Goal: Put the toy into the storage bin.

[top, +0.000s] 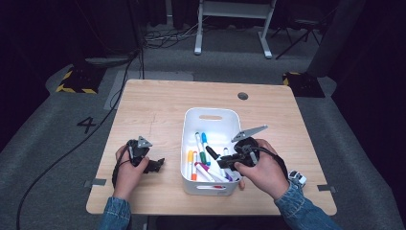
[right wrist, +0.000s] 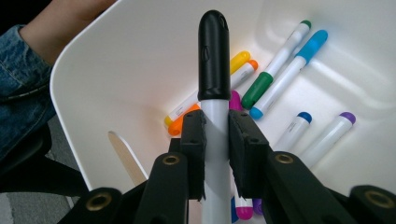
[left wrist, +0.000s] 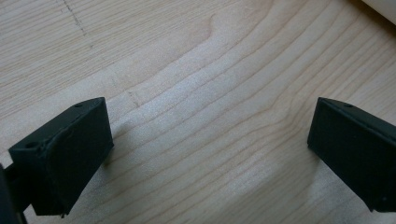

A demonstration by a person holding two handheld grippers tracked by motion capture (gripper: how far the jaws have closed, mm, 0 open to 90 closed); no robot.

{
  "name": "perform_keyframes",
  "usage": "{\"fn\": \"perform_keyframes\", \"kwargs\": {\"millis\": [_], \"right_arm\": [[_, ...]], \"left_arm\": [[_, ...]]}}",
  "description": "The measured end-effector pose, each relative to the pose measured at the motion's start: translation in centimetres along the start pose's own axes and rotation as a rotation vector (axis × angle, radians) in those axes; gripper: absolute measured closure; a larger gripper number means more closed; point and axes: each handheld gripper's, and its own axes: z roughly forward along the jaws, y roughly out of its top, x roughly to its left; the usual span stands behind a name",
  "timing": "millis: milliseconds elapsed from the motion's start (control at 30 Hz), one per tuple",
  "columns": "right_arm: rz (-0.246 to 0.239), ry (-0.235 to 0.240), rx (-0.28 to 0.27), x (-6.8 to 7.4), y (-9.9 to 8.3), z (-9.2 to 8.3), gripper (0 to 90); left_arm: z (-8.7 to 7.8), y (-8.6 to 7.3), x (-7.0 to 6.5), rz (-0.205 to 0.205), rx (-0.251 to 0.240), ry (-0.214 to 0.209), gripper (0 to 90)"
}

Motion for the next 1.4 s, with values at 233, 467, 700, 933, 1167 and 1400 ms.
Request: {"fn": "perform_keyframes", "kwargs": {"millis": [233, 467, 700, 933, 1167, 1400], "right_arm": [[-0.018, -0.006, 0.023, 0.4, -0.3, 0.7, 67.8], [0.019, 0.009, -0.080, 0.1, -0.6, -0.3, 51.9], [0.049, -0.018, -0.136, -1.1, -0.7, -2.2, 51.1], [0.082, -0.063, -0.165, -2.7, -1.1, -3.8, 51.9], [0.102, -0.116, -0.179, -4.3, -1.1, -5.5, 52.8], [0.151, -0.169, -0.176, -6.9, -1.7, -5.9, 53.9]], "left_arm": [[0.0, 0.0, 0.0, -0.001, -0.001, 0.000, 0.1], [0.0, 0.0, 0.0, 0.003, 0.001, 0.003, 0.1], [0.0, 0.0, 0.0, 0.004, 0.001, 0.003, 0.1], [0.0, 0.0, 0.0, 0.003, 0.001, 0.002, 0.1], [-0.1, -0.1, 0.1, 0.007, 0.001, -0.002, 0.2], [-0.4, -0.4, 0.0, 0.001, 0.001, 0.003, 0.2]]}}
